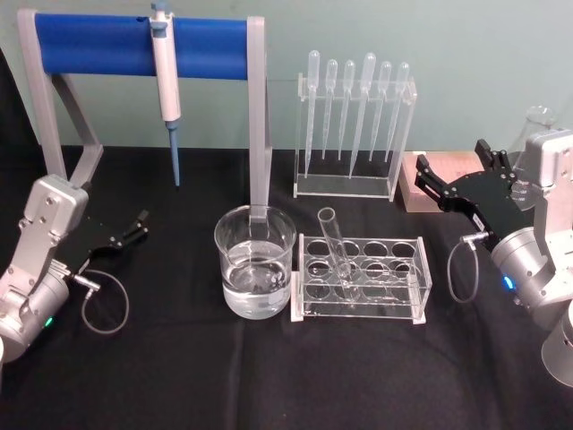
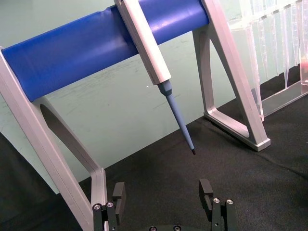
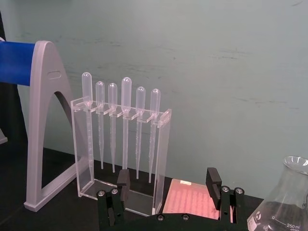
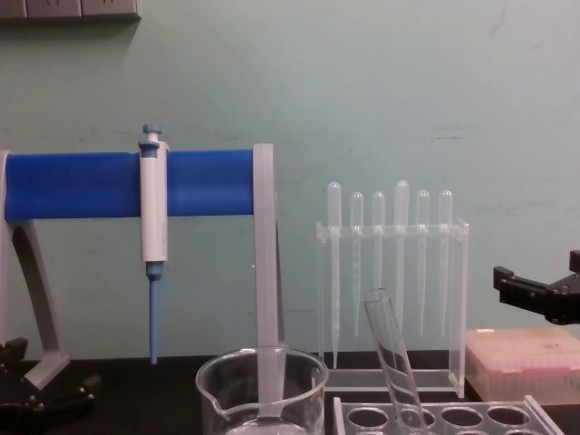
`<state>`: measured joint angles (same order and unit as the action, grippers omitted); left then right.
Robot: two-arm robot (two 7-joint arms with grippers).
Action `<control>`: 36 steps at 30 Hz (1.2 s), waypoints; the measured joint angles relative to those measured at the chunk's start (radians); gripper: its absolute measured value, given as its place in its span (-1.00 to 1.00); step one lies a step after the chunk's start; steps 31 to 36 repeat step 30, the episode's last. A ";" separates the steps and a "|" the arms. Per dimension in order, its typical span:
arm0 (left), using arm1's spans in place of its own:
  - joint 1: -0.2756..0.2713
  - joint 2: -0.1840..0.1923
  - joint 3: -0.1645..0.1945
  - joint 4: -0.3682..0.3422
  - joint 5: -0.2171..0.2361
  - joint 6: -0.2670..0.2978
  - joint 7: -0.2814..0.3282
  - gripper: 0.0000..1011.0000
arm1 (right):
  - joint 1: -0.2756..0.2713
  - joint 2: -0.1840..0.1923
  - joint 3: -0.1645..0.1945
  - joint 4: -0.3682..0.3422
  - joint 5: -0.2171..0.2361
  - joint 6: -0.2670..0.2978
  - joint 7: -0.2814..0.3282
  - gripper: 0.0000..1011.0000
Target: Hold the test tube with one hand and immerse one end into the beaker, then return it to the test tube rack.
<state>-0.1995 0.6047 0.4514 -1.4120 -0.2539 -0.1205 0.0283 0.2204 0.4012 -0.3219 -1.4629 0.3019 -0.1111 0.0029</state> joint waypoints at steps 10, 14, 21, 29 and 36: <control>0.000 0.000 0.000 0.000 0.000 0.000 0.000 0.98 | 0.000 0.001 -0.001 -0.001 0.001 0.000 -0.001 0.98; 0.000 0.000 0.000 0.000 0.000 0.000 0.000 0.98 | 0.000 0.001 -0.001 -0.002 0.001 -0.001 -0.001 0.98; 0.000 0.000 0.000 0.000 0.000 0.000 0.000 0.98 | 0.000 0.001 -0.001 -0.002 0.001 -0.001 -0.001 0.98; 0.000 0.000 0.000 0.000 0.000 0.000 0.000 0.98 | 0.000 0.001 -0.001 -0.002 0.001 -0.002 -0.002 0.98; 0.000 0.000 0.000 0.000 0.000 0.000 0.000 0.98 | 0.000 0.001 -0.001 -0.002 0.001 -0.002 -0.002 0.98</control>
